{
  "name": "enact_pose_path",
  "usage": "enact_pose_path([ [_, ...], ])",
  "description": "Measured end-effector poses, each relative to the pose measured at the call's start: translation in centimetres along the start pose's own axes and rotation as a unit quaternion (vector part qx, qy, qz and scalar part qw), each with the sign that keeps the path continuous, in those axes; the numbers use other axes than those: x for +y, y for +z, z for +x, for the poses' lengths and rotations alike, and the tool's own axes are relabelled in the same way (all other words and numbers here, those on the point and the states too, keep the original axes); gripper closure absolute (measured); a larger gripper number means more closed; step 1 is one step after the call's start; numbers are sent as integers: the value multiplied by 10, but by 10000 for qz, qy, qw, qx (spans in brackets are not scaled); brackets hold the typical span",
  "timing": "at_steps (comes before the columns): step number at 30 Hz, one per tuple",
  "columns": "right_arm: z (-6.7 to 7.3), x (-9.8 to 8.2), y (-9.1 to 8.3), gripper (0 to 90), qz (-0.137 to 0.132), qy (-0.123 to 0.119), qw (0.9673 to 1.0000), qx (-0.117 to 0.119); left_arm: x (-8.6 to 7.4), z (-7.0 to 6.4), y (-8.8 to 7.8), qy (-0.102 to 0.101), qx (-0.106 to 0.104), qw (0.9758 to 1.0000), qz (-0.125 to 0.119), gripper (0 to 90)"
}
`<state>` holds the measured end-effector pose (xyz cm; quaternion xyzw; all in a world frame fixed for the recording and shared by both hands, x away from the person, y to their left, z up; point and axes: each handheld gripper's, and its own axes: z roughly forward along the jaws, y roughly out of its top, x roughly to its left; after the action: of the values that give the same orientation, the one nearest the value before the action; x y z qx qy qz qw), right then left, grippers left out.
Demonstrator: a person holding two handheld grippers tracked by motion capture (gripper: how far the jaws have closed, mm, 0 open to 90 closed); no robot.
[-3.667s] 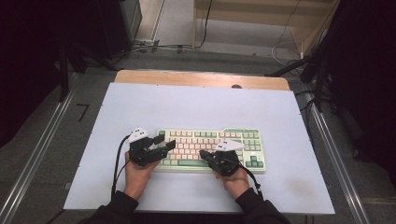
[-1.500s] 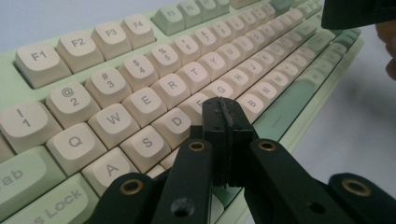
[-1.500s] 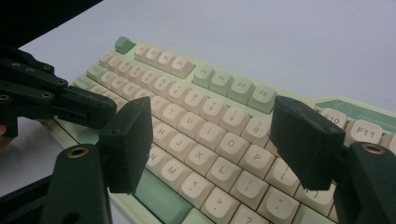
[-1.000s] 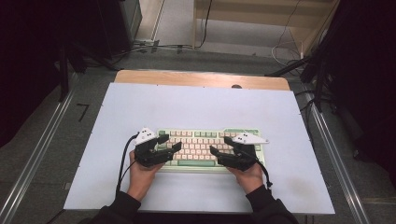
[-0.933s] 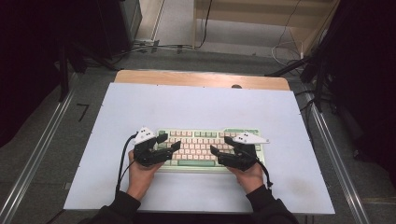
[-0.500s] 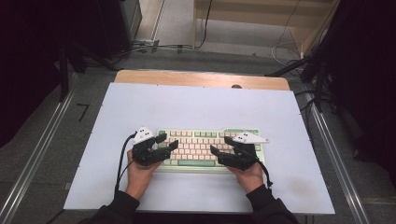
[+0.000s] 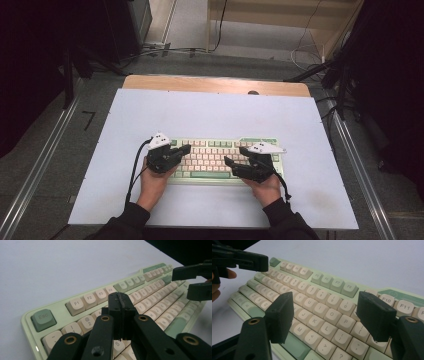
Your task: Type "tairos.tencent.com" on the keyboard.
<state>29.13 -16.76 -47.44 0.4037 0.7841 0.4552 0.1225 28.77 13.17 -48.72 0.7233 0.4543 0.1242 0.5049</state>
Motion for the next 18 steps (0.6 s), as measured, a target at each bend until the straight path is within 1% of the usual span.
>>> enact_pose_path([
  [3,0,-1,1,285,30,0,10000,5,-1,0,6,-4,46,9998,179,900],
  [6,1,-1,1,285,26,-10,10000,4,-2,0,11,15,46,9995,316,900],
  [7,1,-1,1,285,17,-4,10000,5,-2,-1,12,56,57,9993,373,900],
  [15,1,-1,2,285,38,-9,10000,4,-2,-5,17,158,55,9983,559,900],
  [18,1,-1,2,285,54,-16,10000,8,-2,-5,20,157,41,9972,735,900],
])
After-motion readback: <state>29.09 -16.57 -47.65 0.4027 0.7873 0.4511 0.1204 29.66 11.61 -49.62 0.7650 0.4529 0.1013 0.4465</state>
